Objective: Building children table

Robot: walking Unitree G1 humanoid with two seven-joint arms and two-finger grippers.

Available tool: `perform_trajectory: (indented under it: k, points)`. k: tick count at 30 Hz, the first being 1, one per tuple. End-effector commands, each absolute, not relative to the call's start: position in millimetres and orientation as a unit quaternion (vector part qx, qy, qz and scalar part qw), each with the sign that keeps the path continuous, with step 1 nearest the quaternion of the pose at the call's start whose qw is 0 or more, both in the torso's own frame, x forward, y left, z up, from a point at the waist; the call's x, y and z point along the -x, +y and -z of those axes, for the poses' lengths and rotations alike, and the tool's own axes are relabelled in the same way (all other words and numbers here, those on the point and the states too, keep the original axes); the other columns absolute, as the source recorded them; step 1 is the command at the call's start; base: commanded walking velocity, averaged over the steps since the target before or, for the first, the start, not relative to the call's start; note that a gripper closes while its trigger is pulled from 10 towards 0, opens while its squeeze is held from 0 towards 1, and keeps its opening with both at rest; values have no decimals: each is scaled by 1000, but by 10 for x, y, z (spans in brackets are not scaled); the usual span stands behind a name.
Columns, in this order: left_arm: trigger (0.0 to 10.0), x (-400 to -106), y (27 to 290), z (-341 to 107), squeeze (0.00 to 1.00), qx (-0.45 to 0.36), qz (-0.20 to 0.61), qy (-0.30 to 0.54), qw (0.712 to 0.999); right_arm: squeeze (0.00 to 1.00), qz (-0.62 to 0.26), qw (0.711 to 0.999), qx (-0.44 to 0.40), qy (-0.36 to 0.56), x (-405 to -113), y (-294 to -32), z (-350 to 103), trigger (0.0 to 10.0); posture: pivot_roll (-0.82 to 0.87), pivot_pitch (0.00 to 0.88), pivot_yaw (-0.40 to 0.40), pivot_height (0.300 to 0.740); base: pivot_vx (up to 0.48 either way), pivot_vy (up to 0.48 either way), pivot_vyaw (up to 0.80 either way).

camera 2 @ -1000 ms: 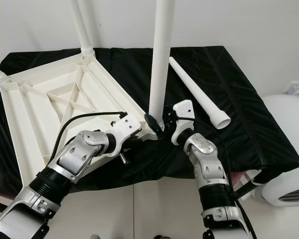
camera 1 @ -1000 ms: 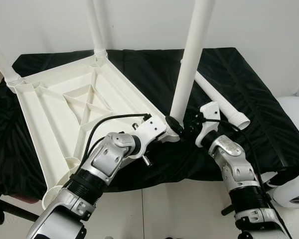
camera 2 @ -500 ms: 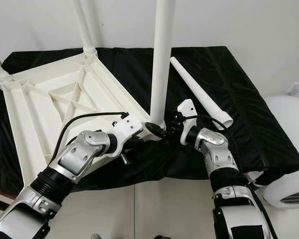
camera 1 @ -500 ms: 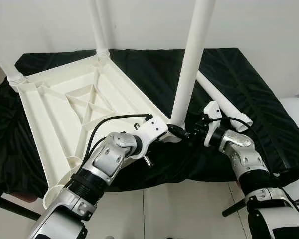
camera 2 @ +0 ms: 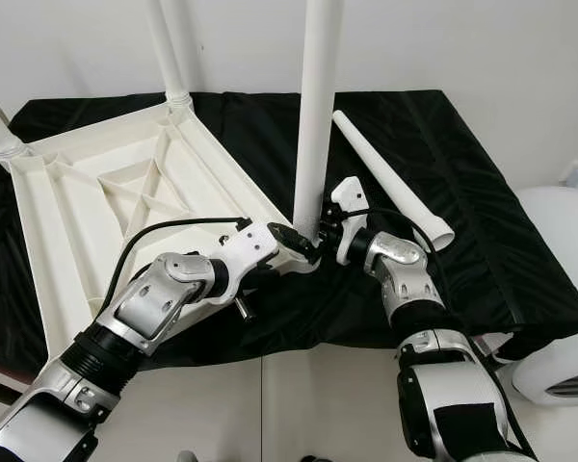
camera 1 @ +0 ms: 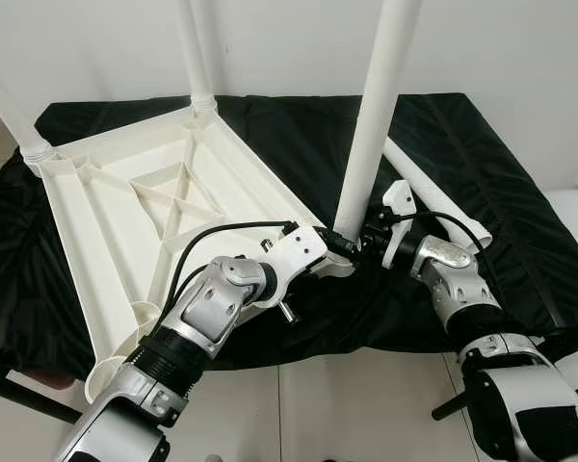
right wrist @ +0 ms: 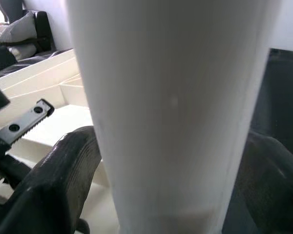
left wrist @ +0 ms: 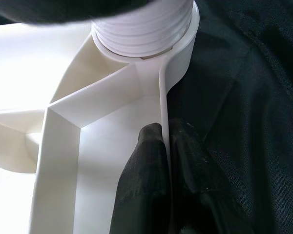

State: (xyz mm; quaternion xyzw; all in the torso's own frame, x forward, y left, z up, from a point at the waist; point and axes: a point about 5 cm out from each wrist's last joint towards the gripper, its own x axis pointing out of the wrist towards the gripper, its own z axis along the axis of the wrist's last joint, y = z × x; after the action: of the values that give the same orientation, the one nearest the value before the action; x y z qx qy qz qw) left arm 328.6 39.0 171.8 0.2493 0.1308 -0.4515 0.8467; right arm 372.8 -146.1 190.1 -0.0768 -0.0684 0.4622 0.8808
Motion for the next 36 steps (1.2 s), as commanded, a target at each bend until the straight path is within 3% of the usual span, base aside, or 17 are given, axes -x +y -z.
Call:
perform_trajectory:
  k: [1,2,3,14,19,36]
  points:
    - [10000,-3301,401,-1729,0,-263,450,131,843,0,-468,877,83,-65,-3731,-1474,-1892,5804,-78,101,61,740,0,0,0]
    - [10000,-3301,404,-1728,0,-263,450,131,843,0,-467,878,86,-64,-3732,-1501,-1895,2157,-78,101,61,740,0,0,0]
    - [10000,-3300,408,-1727,0,-264,450,132,843,0,-467,878,85,-62,-3731,-1543,-1896,0,-81,102,63,740,0,0,0]
    - [10000,-3297,410,-1712,0,-263,451,134,842,0,-453,884,82,-84,-3671,-1723,-1916,0,-95,109,63,740,0,0,0]
    - [10000,-3297,410,-1706,0,-263,451,135,842,0,-435,892,56,-112,-3613,-1653,-1954,0,-101,111,60,740,0,0,0]
    - [10000,-3300,436,-1703,0,-258,444,137,847,0,-246,963,-13,-111,-3494,-1375,-1847,0,-104,120,47,740,0,0,0]
